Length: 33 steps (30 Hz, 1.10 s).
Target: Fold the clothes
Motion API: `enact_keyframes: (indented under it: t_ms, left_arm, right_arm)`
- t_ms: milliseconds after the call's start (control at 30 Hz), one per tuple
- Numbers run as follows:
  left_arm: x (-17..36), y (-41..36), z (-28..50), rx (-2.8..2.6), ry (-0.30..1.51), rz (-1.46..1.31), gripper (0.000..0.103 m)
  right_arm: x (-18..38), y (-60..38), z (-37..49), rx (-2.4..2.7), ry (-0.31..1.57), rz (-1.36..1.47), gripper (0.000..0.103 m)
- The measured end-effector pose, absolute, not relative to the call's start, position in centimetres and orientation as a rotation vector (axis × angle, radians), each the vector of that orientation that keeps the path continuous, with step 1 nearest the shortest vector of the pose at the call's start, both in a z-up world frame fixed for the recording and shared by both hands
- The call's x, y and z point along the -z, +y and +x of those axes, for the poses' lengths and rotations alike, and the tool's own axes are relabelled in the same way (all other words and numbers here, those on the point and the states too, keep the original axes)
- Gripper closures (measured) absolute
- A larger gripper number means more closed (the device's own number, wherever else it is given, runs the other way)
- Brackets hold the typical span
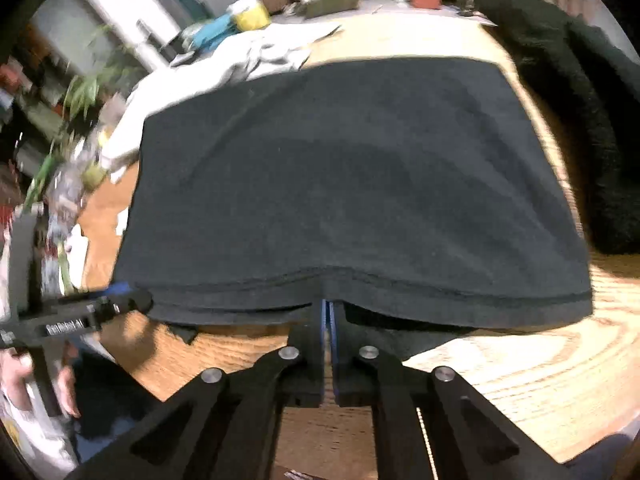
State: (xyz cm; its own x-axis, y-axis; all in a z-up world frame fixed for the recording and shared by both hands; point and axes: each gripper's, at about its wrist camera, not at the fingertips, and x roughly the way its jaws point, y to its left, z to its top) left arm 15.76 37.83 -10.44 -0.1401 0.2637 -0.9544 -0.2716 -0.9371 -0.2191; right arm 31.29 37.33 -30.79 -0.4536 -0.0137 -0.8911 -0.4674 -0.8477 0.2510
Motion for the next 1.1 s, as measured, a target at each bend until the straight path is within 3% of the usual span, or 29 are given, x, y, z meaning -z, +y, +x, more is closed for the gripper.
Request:
enact_keyframes:
  t_ms: [33, 67, 100, 167, 400, 433, 467, 533, 633, 667, 700, 767, 833, 867, 933, 967, 1033, 1067, 1100]
  left_arm:
    - [10.5, 37.8, 15.7, -2.138, 0.007, -1.785, 0.04]
    - [10.8, 37.9, 15.7, -2.138, 0.007, -1.785, 0.04]
    - [11.3, 38.0, 15.8, -2.138, 0.009, -1.785, 0.04]
    - [11.5, 37.9, 15.8, -2.138, 0.015, -1.784, 0.04]
    - [11.8, 37.8, 15.7, -2.141, 0.012, -1.78, 0.04]
    - [11.4, 37.6, 15.8, -2.142, 0.009, -1.776, 0.04]
    - [11.0, 37.3, 15.9, -2.144, 0.006, -1.771, 0.04]
    - [10.8, 37.2, 15.9, -2.147, 0.0, -1.763, 0.04]
    - [10.5, 36.7, 16.0, -2.154, 0.006, -1.766, 0.04]
    - [10.4, 36.5, 16.0, -2.156, 0.009, -1.766, 0.04]
    - [10.4, 36.6, 16.0, -2.158, 0.014, -1.765, 0.04]
    - [10.2, 36.8, 16.2, -2.162, 0.028, -1.759, 0.04]
    - [10.0, 37.0, 16.3, -2.162, 0.046, -1.758, 0.04]
    - [10.1, 37.2, 16.4, -2.16, 0.053, -1.762, 0.04]
    - [10.3, 37.5, 16.5, -2.155, 0.065, -1.776, 0.04]
    - [10.4, 37.5, 16.5, -2.155, 0.069, -1.782, 0.04]
    - [10.7, 37.5, 16.5, -2.157, 0.075, -1.797, 0.04]
    - [10.8, 37.4, 16.5, -2.159, 0.076, -1.804, 0.039]
    - [10.8, 37.3, 16.5, -2.161, 0.077, -1.807, 0.04]
  right_arm:
    - [30.1, 38.2, 31.2, -2.359, 0.672, -1.441, 0.042]
    - [29.9, 38.7, 31.5, -2.346, 0.66, -1.454, 0.03]
    - [29.9, 38.9, 31.8, -2.331, 0.652, -1.473, 0.038]
    - [30.3, 39.1, 32.1, -2.306, 0.656, -1.518, 0.046]
    - [33.1, 39.4, 31.6, -2.227, 0.763, -1.534, 0.051]
    - [33.1, 39.7, 31.6, -2.229, 0.772, -1.509, 0.06]
    - [33.0, 39.8, 31.5, -2.244, 0.751, -1.497, 0.1]
    - [33.0, 39.8, 31.6, -2.246, 0.712, -1.531, 0.101]
    - [33.2, 39.5, 32.2, -2.198, 0.71, -1.639, 0.086]
    - [33.3, 39.4, 32.4, -2.172, 0.707, -1.681, 0.063]
    - [32.8, 39.5, 32.7, -2.173, 0.698, -1.667, 0.056]
    - [31.6, 40.0, 33.3, -2.202, 0.686, -1.587, 0.058]
    - [30.9, 41.1, 33.5, -2.205, 0.729, -1.503, 0.051]
    - [31.4, 42.0, 33.5, -2.167, 0.829, -1.487, 0.045]
    - [32.7, 43.3, 33.9, -2.108, 1.015, -1.467, 0.047]
    - [33.4, 43.9, 34.1, -2.08, 1.101, -1.449, 0.051]
    - [34.1, 45.0, 34.8, -2.059, 1.186, -1.399, 0.075]
    - [33.8, 45.0, 35.0, -2.079, 1.167, -1.393, 0.099]
    - [33.3, 45.0, 35.2, -2.1, 1.135, -1.393, 0.102]
